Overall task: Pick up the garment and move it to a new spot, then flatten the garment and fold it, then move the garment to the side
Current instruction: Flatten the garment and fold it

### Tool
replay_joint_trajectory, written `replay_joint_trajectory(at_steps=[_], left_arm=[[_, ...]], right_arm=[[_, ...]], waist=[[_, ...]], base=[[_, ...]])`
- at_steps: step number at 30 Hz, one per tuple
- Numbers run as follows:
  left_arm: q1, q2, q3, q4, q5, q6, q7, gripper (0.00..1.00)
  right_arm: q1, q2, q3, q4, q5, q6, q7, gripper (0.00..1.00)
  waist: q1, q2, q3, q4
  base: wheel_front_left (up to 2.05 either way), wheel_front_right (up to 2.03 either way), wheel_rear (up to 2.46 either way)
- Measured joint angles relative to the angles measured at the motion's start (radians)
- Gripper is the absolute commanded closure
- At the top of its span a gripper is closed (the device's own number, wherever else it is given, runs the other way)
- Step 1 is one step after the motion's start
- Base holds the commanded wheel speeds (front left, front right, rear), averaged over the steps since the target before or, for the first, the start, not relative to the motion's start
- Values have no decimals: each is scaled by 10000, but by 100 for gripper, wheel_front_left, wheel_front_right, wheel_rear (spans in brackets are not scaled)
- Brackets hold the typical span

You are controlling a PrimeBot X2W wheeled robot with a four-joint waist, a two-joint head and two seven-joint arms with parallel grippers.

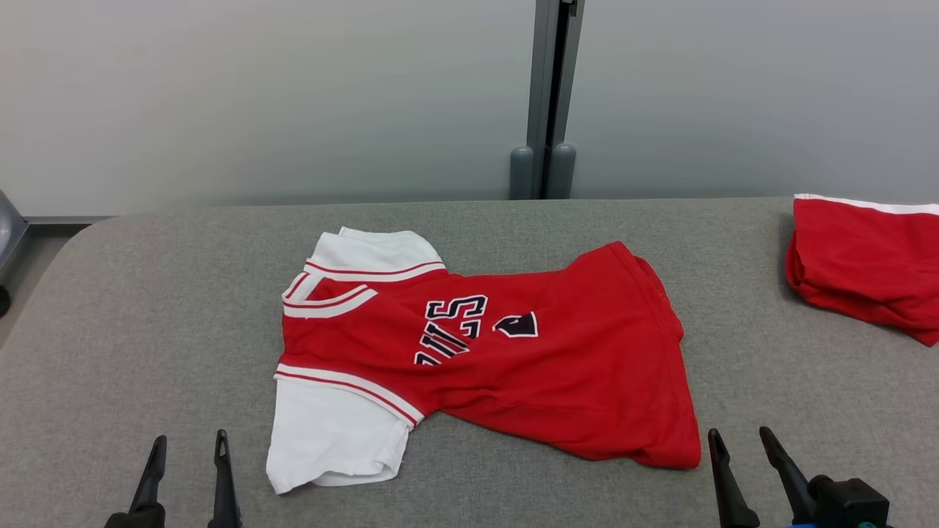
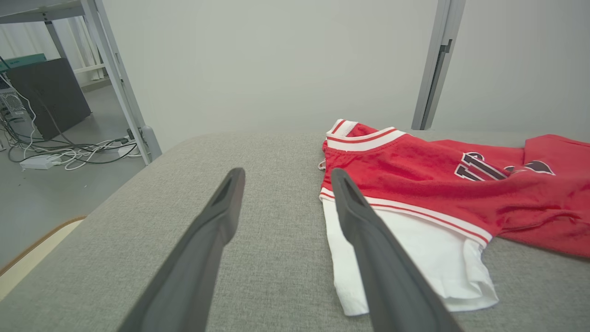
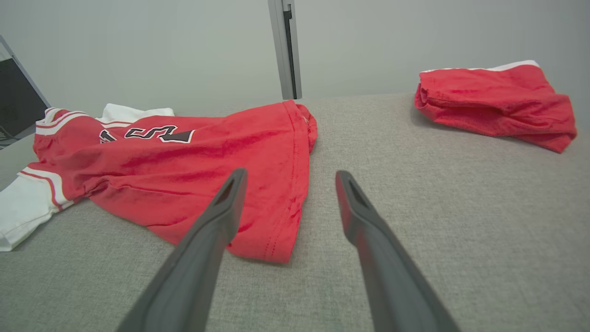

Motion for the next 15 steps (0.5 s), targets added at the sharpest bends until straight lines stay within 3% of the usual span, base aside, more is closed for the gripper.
replay_joint_trajectory(at_steps=[15], left_arm=[[-378,8,-94,349,113,-58,0,0]], right_arm=[[-365,-2,-67,259,-59,0,0,0]], waist=[[0,1,190,-160]], base=[[0,0,0]])
